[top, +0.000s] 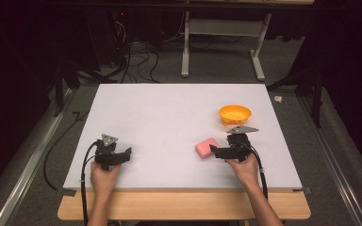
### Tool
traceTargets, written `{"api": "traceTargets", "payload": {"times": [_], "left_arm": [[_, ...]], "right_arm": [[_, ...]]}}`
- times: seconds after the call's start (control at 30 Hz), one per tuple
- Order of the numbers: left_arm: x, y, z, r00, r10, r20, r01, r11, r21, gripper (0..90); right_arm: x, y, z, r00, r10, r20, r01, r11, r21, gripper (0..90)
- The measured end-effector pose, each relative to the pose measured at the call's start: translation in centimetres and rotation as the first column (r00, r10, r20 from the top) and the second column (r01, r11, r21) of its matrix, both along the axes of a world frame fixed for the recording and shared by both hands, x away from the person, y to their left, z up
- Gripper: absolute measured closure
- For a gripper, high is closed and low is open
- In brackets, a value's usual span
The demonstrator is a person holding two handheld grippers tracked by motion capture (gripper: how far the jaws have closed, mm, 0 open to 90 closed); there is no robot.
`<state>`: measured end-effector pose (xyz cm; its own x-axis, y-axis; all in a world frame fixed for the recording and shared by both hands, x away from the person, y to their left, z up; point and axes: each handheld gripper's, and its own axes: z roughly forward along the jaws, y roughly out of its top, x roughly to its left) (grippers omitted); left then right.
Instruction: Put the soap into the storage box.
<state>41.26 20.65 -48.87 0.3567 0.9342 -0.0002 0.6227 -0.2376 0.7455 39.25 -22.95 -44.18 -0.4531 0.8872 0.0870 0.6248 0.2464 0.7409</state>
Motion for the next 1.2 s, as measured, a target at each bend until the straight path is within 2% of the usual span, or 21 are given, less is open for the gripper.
{"api": "traceTargets", "payload": {"times": [0.43,0.83,1.2], "left_arm": [[0.0,0.0,0.0,1.0,0.0,0.0,0.0,1.0,0.0,24.2],[0.0,0.0,0.0,1.0,0.0,0.004,0.0,1.0,0.002,24.2],[0.0,0.0,0.0,1.0,0.0,0.004,0.0,1.0,0.004,24.3]], "right_arm": [[0.9,2.4,-0.5,0.9988,0.013,-0.047,-0.014,0.9998,-0.011,12.3],[1.6,3.8,-1.4,0.9966,-0.002,-0.082,-0.002,0.9988,-0.049,12.2],[2.2,4.8,-2.8,0.9929,-0.018,-0.118,0.006,0.9951,-0.099,12.1]]}}
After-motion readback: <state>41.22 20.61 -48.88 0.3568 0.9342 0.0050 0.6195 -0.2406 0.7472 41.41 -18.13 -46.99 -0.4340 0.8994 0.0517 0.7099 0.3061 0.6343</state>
